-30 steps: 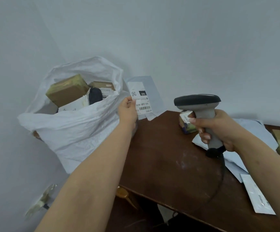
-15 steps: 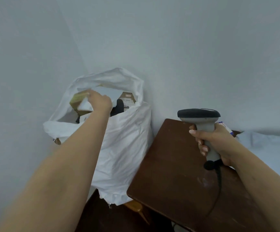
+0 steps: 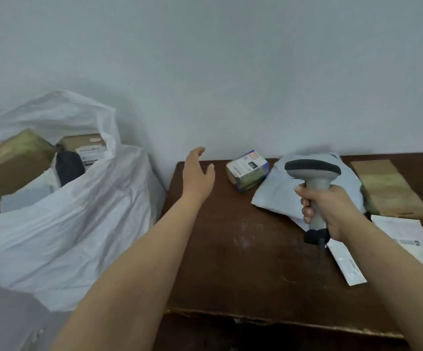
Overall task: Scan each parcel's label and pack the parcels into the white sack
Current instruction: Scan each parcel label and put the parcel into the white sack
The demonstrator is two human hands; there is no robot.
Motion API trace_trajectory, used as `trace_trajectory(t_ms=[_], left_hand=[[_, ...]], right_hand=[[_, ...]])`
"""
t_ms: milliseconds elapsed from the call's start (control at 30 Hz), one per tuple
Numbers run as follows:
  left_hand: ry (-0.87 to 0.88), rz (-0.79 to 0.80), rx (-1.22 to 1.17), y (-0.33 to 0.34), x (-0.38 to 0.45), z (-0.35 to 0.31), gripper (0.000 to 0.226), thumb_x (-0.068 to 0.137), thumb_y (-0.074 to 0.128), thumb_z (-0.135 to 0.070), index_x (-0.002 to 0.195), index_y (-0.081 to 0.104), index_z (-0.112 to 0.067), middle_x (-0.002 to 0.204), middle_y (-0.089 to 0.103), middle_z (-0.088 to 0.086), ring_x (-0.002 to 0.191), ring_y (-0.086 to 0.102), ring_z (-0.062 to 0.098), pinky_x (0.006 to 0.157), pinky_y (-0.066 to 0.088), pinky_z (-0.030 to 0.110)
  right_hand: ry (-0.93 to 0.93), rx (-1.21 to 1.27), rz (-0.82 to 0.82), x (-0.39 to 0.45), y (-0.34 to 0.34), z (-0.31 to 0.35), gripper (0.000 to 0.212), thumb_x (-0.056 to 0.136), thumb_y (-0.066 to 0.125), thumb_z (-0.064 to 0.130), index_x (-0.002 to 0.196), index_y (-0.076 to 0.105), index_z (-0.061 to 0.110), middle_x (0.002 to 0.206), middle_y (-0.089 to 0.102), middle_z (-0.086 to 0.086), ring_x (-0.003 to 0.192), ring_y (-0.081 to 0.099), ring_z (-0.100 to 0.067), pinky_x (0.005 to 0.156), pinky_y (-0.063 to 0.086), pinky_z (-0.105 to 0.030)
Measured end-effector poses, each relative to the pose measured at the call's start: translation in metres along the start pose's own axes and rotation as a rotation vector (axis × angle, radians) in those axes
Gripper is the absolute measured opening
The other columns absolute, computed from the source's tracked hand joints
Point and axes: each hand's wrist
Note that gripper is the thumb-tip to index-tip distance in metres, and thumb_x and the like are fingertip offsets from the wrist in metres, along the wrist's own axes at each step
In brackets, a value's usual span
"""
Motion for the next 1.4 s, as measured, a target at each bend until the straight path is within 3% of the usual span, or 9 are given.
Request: trace_trajectory(t_ms=[200, 367, 533, 667, 767, 967, 1200, 1300, 1400], left_hand=[[-0.102, 0.293, 0.063, 0.089, -0.013, -0.003, 0.056, 0.090, 0.063, -0.012, 0.141, 0.041, -0.007, 0.142, 0.045, 0.011, 0.130, 0.043, 0.023, 0.092, 0.023, 0.010], [-0.141, 0.471, 0.284, 0.125, 0.010, 0.008, 0.062, 0.091, 0.064, -0.021, 0.144, 0.035, -0.007, 0.144, 0.037, 0.017, 0.130, 0.042, 0.031, 0.106, 0.035, 0.034], [-0.090, 0.539, 0.461, 0.150, 0.057, 0.028, 0.073, 0.087, 0.067, -0.021, 0.148, 0.028, -0.008, 0.150, 0.027, 0.021, 0.139, 0.027, 0.036, 0.114, 0.027, 0.042], [-0.102, 0.604, 0.592, 0.171, 0.094, 0.041, 0.101, 0.080, 0.075, -0.031, 0.154, 0.008, -0.013, 0.160, 0.004, 0.019, 0.148, -0.002, 0.036, 0.117, 0.019, 0.055], [-0.191, 0.674, 0.625, 0.179, 0.112, 0.053, 0.121, 0.073, 0.082, -0.037, 0.155, -0.003, -0.011, 0.160, 0.006, 0.019, 0.148, 0.003, 0.038, 0.118, 0.018, 0.054], [-0.305, 0.627, 0.567, 0.131, 0.065, 0.071, 0.110, 0.062, 0.088, -0.037, 0.147, 0.024, -0.009, 0.145, 0.027, 0.017, 0.133, 0.036, 0.037, 0.109, 0.036, 0.042], [-0.215, 0.908, 0.526, 0.038, -0.036, 0.108, 0.113, 0.064, 0.083, -0.019, 0.152, 0.012, -0.028, 0.153, 0.012, 0.007, 0.140, 0.029, 0.033, 0.113, 0.033, 0.038], [-0.074, 1.099, 0.465, 0.026, -0.061, 0.104, 0.113, 0.071, 0.070, 0.003, 0.151, 0.006, -0.045, 0.161, -0.013, -0.001, 0.148, 0.016, 0.029, 0.111, 0.038, 0.040], [-0.091, 1.003, 0.378, 0.023, -0.084, 0.097, 0.118, 0.075, 0.063, 0.009, 0.149, -0.008, -0.051, 0.160, -0.024, -0.007, 0.149, 0.013, 0.024, 0.097, 0.049, 0.033]], right_hand=[[0.042, 0.029, -0.103, 0.018, -0.064, -0.014, 0.017, 0.092, 0.065, 0.007, 0.079, 0.053, 0.008, 0.056, 0.044, -0.006, 0.035, 0.036, -0.013, 0.036, 0.037, -0.024], [0.094, 0.033, -0.113, 0.045, -0.069, -0.009, 0.017, 0.092, 0.065, 0.008, 0.078, 0.055, 0.009, 0.055, 0.045, -0.005, 0.035, 0.037, -0.014, 0.039, 0.036, -0.023], [0.137, 0.025, -0.076, 0.080, -0.050, -0.005, 0.013, 0.092, 0.065, 0.009, 0.082, 0.056, 0.009, 0.055, 0.045, -0.005, 0.037, 0.036, -0.014, 0.043, 0.036, -0.024], [0.180, 0.021, -0.050, 0.098, -0.040, -0.013, 0.013, 0.093, 0.064, 0.010, 0.083, 0.056, 0.009, 0.056, 0.045, -0.006, 0.037, 0.036, -0.014, 0.045, 0.036, -0.025], [0.214, 0.019, -0.049, 0.105, -0.036, -0.026, 0.011, 0.093, 0.064, 0.010, 0.085, 0.057, 0.009, 0.056, 0.045, -0.006, 0.037, 0.037, -0.013, 0.045, 0.036, -0.025], [0.253, 0.003, -0.014, 0.101, -0.024, -0.042, 0.012, 0.092, 0.065, 0.011, 0.084, 0.057, 0.009, 0.058, 0.046, -0.005, 0.040, 0.039, -0.013, 0.046, 0.038, -0.026], [0.237, -0.065, 0.075, 0.086, 0.014, -0.045, 0.015, 0.092, 0.065, 0.010, 0.081, 0.055, 0.009, 0.057, 0.045, -0.005, 0.039, 0.039, -0.014, 0.045, 0.038, -0.026], [0.230, -0.155, 0.116, 0.076, 0.034, -0.055, 0.014, 0.091, 0.067, 0.011, 0.082, 0.057, 0.008, 0.057, 0.048, -0.006, 0.041, 0.041, -0.015, 0.045, 0.039, -0.027], [0.226, -0.315, 0.104, 0.067, 0.047, -0.072, 0.011, 0.090, 0.069, 0.012, 0.088, 0.060, 0.005, 0.069, 0.067, -0.010, 0.043, 0.047, -0.016, 0.044, 0.043, -0.026]])
Point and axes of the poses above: each hand's wrist, its own x-axis towards the middle knuckle, its own y-axis out of the palm, z = x × y
